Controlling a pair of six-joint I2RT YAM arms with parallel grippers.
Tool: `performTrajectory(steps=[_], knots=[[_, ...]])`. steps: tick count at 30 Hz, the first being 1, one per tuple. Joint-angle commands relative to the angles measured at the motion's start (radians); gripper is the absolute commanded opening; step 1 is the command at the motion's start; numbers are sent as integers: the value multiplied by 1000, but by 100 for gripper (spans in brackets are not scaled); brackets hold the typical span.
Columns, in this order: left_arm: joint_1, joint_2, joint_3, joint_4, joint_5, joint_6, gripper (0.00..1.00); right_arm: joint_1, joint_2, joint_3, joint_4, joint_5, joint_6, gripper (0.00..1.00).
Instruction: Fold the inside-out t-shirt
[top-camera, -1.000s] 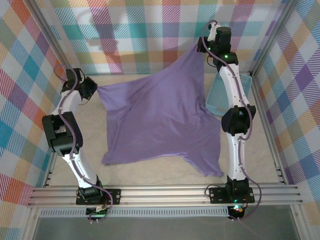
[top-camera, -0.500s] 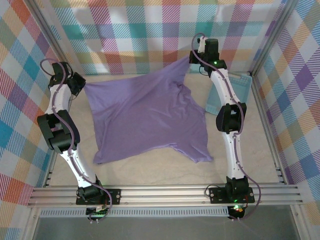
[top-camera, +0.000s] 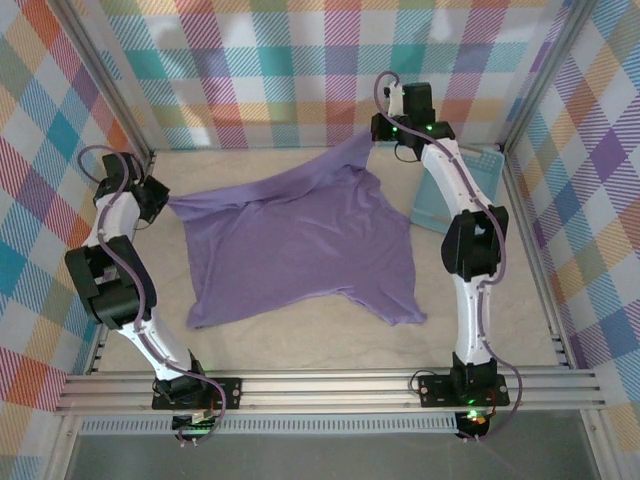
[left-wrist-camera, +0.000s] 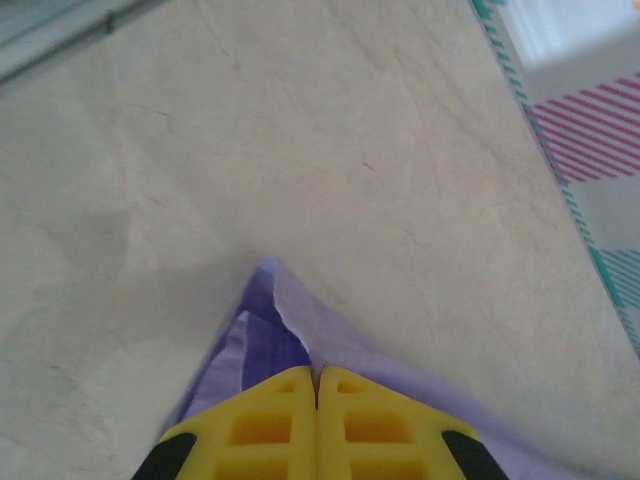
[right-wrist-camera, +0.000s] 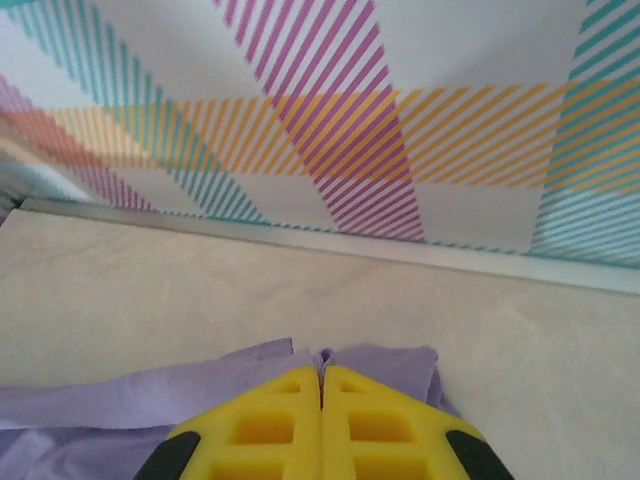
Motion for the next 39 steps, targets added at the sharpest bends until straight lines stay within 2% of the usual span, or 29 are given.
performTrajectory(steps=[1, 5, 12, 20, 23, 30, 34, 39], knots=[[22, -49, -61, 55, -3, -8, 0, 19, -129, -162, 32, 53, -25, 0], [23, -119, -200, 135, 25, -53, 0, 20, -250, -398, 60, 130, 33, 0], [6, -224, -473, 300, 93, -123, 0, 21, -399, -738, 143, 121, 133, 0], [-7, -266, -612, 330, 141, -124, 0, 8, -502, -939, 161, 216, 272, 0], [-18, -288, -616, 313, 153, -122, 0, 1, -535, -977, 181, 217, 288, 0], [-19, -420, -625, 254, 107, -118, 0, -16, -592, -948, 148, 218, 299, 0], [-25, -412, -619, 246, 115, -111, 0, -23, -606, -889, 105, 229, 285, 0], [-40, -390, -668, 237, 94, -116, 0, -23, -638, -959, 106, 233, 316, 0]])
